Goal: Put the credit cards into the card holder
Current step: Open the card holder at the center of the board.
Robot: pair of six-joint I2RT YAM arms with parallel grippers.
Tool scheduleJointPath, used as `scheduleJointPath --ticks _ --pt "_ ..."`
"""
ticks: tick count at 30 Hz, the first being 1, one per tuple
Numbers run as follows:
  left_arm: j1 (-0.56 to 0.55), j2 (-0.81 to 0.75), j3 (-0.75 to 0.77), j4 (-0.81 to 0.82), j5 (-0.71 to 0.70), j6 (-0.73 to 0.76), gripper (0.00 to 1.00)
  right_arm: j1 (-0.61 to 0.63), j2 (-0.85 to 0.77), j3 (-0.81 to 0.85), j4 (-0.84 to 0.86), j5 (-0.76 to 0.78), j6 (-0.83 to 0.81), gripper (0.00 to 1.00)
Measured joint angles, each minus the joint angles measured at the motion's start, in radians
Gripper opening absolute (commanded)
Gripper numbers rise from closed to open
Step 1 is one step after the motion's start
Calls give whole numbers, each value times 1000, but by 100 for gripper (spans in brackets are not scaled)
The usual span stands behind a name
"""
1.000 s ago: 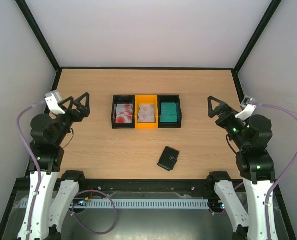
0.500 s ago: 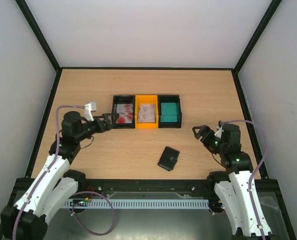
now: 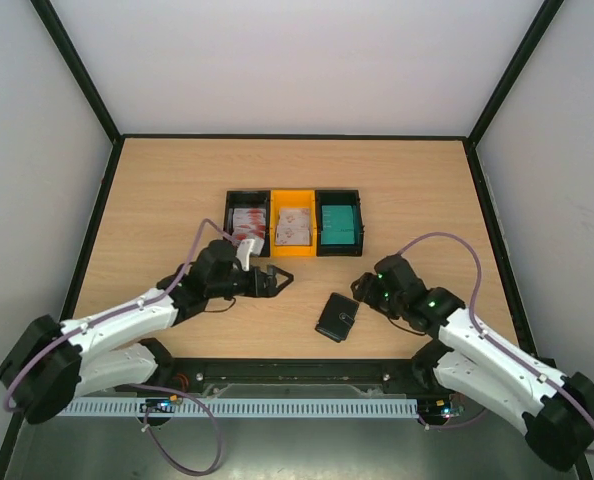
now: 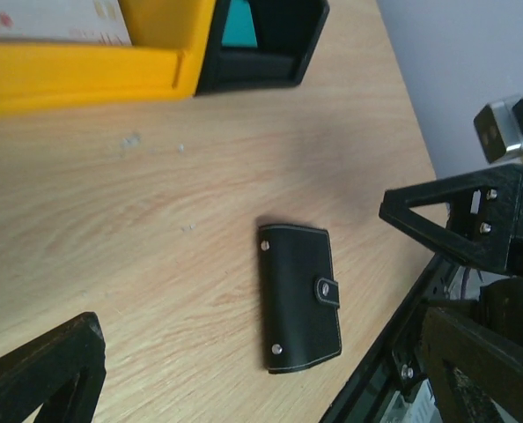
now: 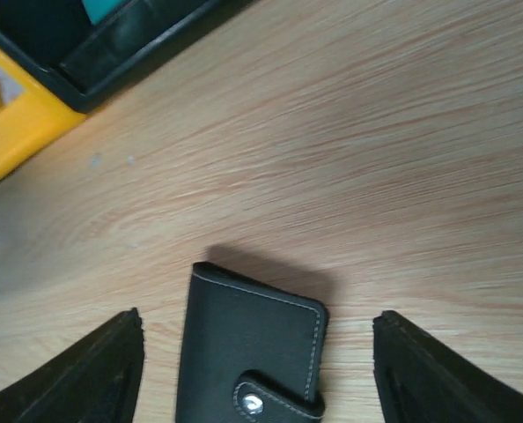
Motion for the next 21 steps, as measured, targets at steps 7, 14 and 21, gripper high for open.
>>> scheduleJointPath --ticks 7,14,21 --pt "-114 171 0 90 4 -48 91 204 60 -65 22 105 145 58" --pt "-164 298 0 197 58 -72 87 346 194 -105 103 100 237 48" --pt "-166 400 0 259 102 -77 84 372 274 -105 228 85 254 32"
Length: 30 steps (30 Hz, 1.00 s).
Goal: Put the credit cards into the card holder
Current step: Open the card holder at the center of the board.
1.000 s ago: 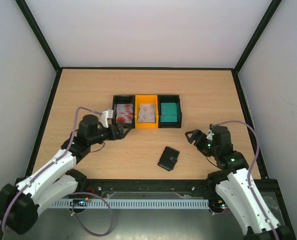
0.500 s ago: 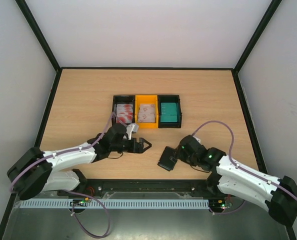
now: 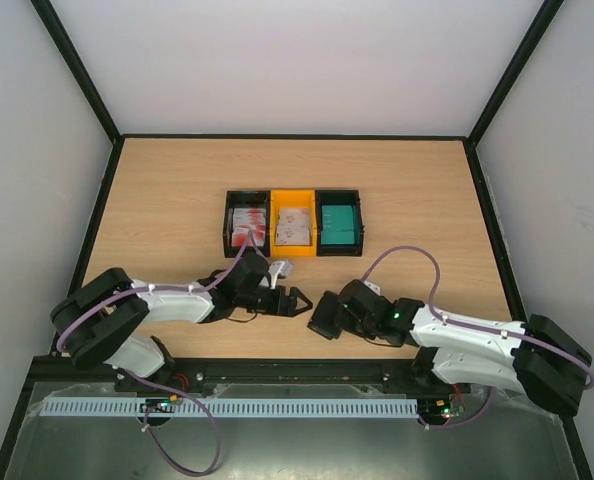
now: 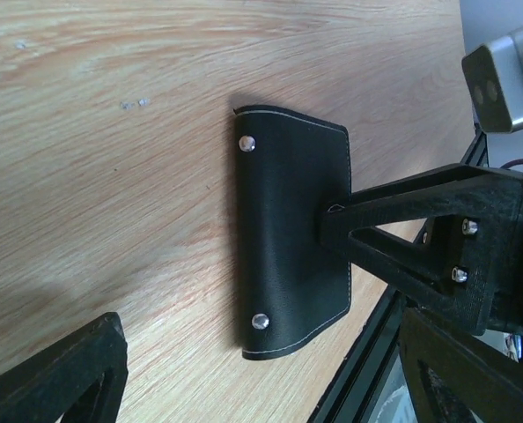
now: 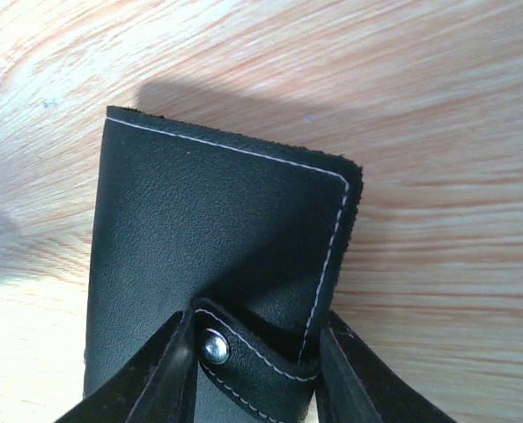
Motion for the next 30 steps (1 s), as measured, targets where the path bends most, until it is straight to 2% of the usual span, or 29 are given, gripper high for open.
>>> scheduleJointPath --ticks 2,6,15,21,30 --pt "0 17 0 7 10 -2 81 1 21 0 34 -3 1 30" --pt "0 39 0 18 18 -8 67 2 61 0 108 -8 -4 30" --pt "42 61 -16 -2 -4 -42 64 -23 167 -6 316 -53 -102 30" --pt "66 61 -35 29 -3 -80 56 -86 186 -36 418 -161 -200 29" --pt "99 123 -84 203 50 -206 46 -147 253 -62 568 -306 -283 26"
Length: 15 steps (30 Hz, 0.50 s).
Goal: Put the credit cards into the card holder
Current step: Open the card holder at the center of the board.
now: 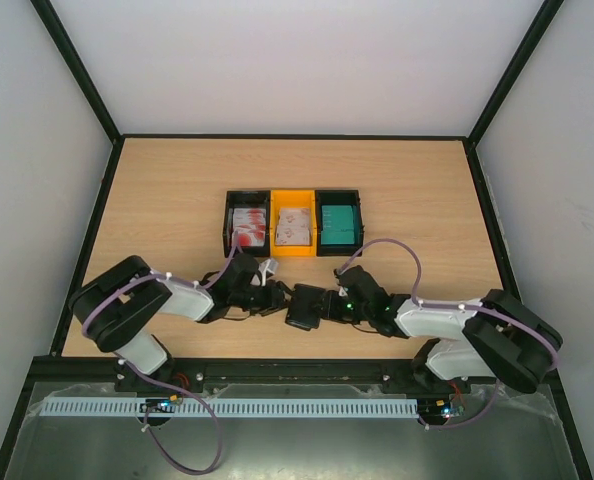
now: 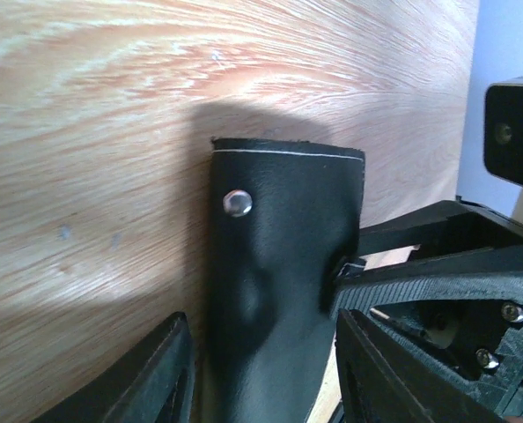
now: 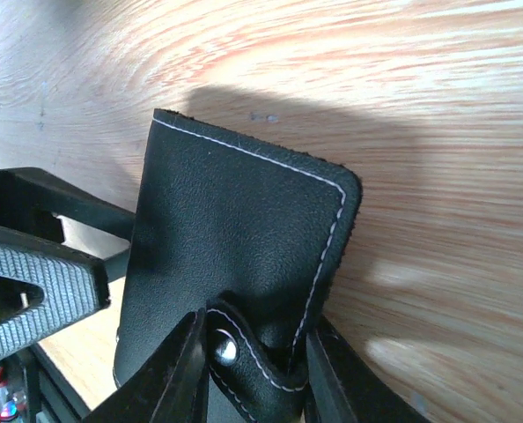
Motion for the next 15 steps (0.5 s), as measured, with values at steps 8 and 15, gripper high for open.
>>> scheduleJointPath --ticks 8,15 --pt "0 50 -7 76 33 -61 26 -4 49 -27 129 -60 10 29" --pt "0 29 -12 69 32 -51 3 -1 29 -14 111 -42 15 55"
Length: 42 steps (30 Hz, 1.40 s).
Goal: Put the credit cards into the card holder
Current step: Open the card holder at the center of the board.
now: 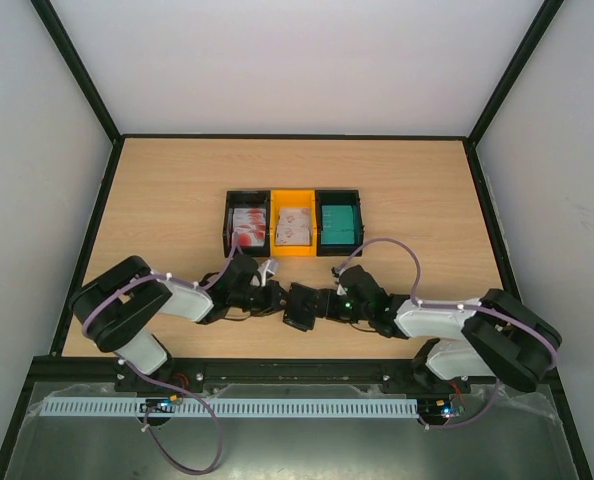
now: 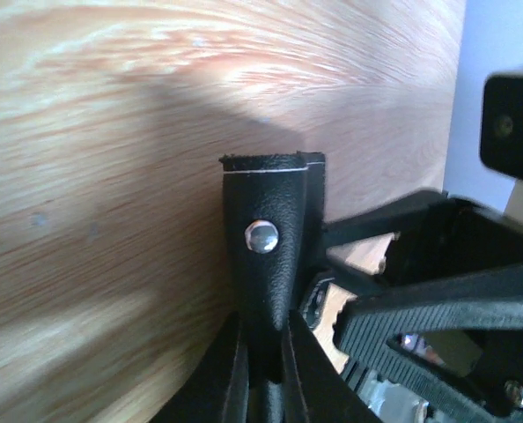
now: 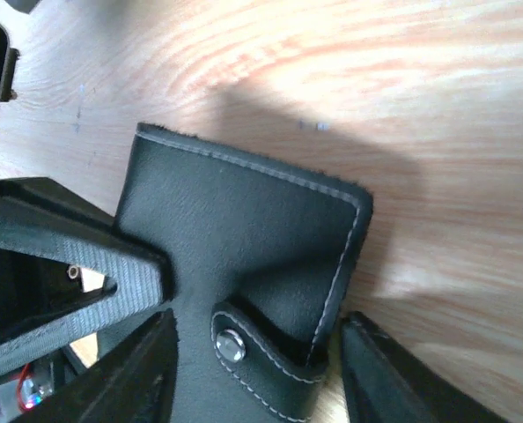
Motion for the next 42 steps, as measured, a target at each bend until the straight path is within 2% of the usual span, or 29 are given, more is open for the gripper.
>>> scheduleJointPath --ticks 6,11,17,20,28,35,38,42 --pt "0 -101 6 -84 -19 51 3 16 -95 76 -236 148 -13 60" --pt "0 -198 62 -222 -53 130 3 89 -114 209 -402 278 -13 61" --pt "2 -262 114 -340 -101 202 3 152 -70 317 -457 347 -16 57" --pt "2 -264 114 -385 -113 216 3 168 -28 327 -478 365 -20 50" --pt "-4 -266 115 -412 -126 227 2 193 -24 316 -553 450 11 40" --pt "-4 -294 129 -443 -132 239 2 185 -50 313 -750 613 58 41" --pt "-4 -298 132 -447 -136 243 3 185 -68 312 -743 594 45 47" --pt "-4 -298 132 -459 -136 246 2 185 -149 278 -619 488 18 49"
